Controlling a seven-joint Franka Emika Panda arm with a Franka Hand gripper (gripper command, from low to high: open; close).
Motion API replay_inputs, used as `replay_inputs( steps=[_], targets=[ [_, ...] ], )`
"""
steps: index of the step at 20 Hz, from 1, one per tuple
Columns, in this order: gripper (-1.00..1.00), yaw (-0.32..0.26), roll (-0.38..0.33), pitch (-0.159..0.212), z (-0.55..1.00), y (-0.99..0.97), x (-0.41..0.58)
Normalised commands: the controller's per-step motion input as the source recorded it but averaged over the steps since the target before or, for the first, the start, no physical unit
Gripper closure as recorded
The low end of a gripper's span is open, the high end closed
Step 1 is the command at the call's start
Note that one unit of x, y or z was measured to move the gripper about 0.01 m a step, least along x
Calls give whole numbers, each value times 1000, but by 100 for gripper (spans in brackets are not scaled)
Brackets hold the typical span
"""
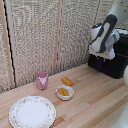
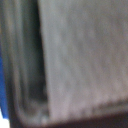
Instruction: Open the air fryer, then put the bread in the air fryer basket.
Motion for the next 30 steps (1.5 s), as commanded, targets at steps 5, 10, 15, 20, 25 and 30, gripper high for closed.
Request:
replay_inputs(
  steps=[5, 10, 15, 20, 25, 30],
  targets=[
    [100, -76, 150, 13, 71, 762, 5],
    [100, -112, 2, 0, 218, 815, 0],
    [100, -113, 0, -40, 351, 821, 0],
    [100, -100, 0, -24, 343, 823, 18],
    [100, -87, 0, 3, 17, 863, 3],
    [100, -62, -32, 1, -93, 845, 5]
  ],
)
